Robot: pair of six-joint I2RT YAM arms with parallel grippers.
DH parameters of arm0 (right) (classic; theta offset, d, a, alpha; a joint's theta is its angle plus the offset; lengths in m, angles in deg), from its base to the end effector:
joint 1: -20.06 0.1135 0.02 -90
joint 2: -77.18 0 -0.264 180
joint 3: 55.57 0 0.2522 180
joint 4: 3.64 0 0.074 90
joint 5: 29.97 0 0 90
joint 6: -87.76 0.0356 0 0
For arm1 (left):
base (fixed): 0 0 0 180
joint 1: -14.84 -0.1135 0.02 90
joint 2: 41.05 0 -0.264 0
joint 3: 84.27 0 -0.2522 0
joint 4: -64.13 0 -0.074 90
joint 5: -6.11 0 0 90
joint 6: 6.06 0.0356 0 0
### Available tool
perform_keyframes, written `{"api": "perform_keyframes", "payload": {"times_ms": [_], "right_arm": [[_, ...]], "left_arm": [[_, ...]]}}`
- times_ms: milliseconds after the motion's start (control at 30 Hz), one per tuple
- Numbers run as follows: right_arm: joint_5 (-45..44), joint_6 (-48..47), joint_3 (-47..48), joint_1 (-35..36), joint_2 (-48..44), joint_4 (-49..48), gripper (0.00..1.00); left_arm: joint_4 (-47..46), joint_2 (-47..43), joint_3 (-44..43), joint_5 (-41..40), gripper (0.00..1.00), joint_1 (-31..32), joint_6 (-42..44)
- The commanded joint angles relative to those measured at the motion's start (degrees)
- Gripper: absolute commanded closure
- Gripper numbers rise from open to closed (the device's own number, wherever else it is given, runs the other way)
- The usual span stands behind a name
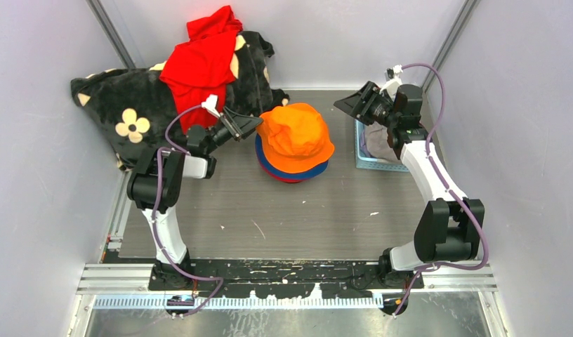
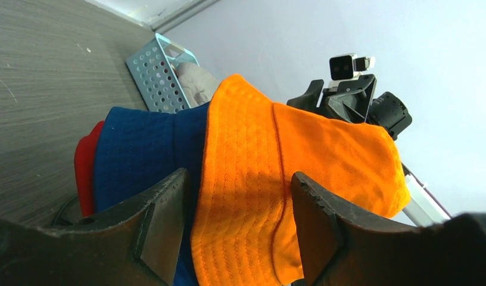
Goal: Stack the hats
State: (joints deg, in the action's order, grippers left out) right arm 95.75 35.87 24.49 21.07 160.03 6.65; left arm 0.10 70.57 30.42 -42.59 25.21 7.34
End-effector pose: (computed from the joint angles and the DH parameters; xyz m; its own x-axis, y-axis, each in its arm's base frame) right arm 0.3389 0.0268 0.3399 -0.5378 0.4917 -0.6849 -0.3190 0.6333 0.7051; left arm 0.3769 -0.0929 0.2072 -0.6637 -0.6215 -0.4162 0.4659 0.0917 -0.8801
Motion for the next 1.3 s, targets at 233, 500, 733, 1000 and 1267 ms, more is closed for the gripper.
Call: {"api": "perform_keyframes", "payload": {"times_ms": [233,500,733,1000,1267], "right_arm": [[1.7,0.2,0.7,-0.4,-2.0,-3.0,0.35],[1.5,-1.2,-1.2,-0.9,-2.9,-1.5,0.35],[2.1,-2.5,-3.5,-0.8,-3.7,0.0,0.35],[5.2,-1.8,-8.3,-0.8,-4.6,-0.8,0.35],[11.4,4.4,-14.9,-0.9,-4.6,-9.1,0.35]], "left_arm": [[-4.1,0.7,-3.3,3.0,0.83,-0.3,-1.7],[-3.5,1.6,-0.5,-0.5,1.00,-1.2,-3.5],[4.1,0.2,3.4,-2.1,1.00,-1.3,1.1],[9.7,-1.7,4.4,-3.0,1.00,-1.3,4.0],[9.3,-2.7,2.0,-2.5,1.00,-1.1,2.3]]}}
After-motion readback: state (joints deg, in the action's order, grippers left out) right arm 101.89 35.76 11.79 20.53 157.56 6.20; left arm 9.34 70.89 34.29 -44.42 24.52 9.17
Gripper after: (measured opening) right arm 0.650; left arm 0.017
